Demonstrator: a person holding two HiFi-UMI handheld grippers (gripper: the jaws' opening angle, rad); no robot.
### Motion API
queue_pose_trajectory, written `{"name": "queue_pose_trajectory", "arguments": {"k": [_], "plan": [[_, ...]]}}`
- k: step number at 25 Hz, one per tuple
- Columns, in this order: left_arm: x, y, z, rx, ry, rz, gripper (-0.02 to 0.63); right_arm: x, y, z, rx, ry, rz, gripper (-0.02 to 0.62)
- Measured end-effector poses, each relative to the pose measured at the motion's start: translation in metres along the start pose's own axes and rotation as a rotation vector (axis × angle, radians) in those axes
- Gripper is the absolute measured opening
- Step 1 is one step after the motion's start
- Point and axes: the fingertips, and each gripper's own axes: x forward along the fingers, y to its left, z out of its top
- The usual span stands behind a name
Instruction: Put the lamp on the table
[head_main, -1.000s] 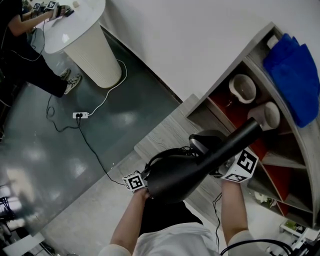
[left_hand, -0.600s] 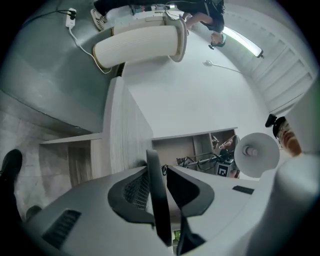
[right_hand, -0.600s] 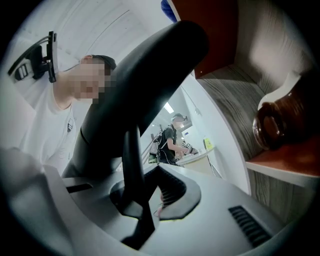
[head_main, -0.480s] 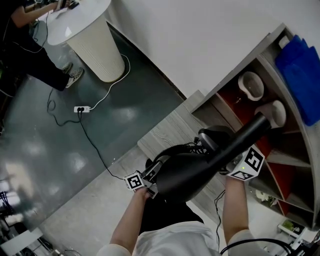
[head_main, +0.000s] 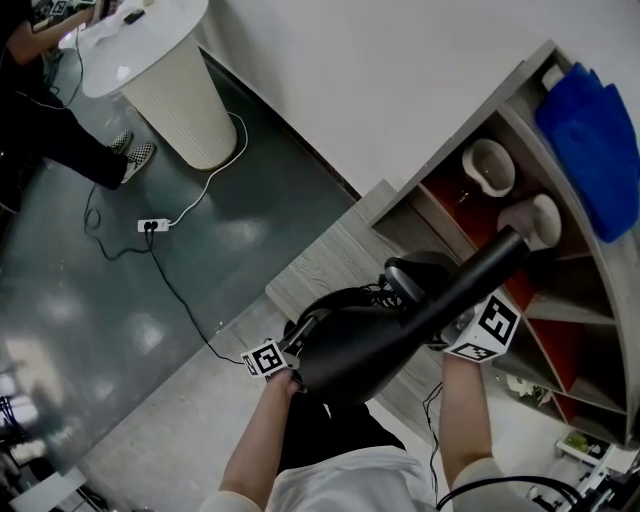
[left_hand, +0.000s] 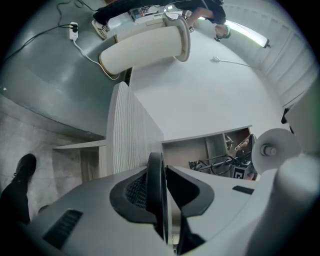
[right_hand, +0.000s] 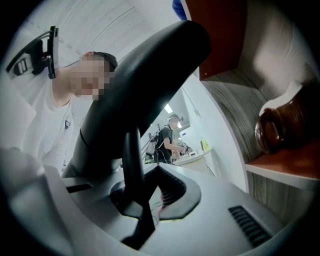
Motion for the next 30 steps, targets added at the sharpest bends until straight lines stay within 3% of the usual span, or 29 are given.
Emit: {"name": "queue_pose_trajectory", "arguments": {"k": [8, 12, 14, 16, 19, 25, 30], "plan": [[0.004, 0.002, 0.000, -0.038, 0.016, 0.002, 0.084, -0.004, 0.001, 0.004, -0.017, -0.006, -0.023, 0.015], [0.007, -0.015, -0.005, -0.160, 0.006, -0.086, 0.121, -0.008, 0.006, 0.000, -0.019, 0.003, -0.039, 0.017], [0.006, -0.017, -0.010, -0.159, 0.032, -0.064, 0.144, -0.008, 0.008, -0.001, -0.020, 0.010, -0.037, 0.017], [0.002, -0.011, -0.012, -0.108, 0.053, 0.000, 0.177, -0.007, 0.009, -0.002, -0.024, 0.017, -0.031, 0.017], [-0.011, 0.001, -0.003, -0.070, 0.007, 0.102, 0.183, -0.004, 0.011, -0.002, -0.031, 0.022, -0.029, 0.017], [-0.029, 0.009, 0.000, -0.076, -0.057, 0.147, 0.183, 0.000, 0.014, -0.004, -0.045, 0.029, -0.034, 0.017], [-0.037, 0.006, 0.005, -0.084, -0.130, 0.140, 0.182, 0.002, 0.016, -0.005, -0.056, 0.032, -0.046, 0.017]]}}
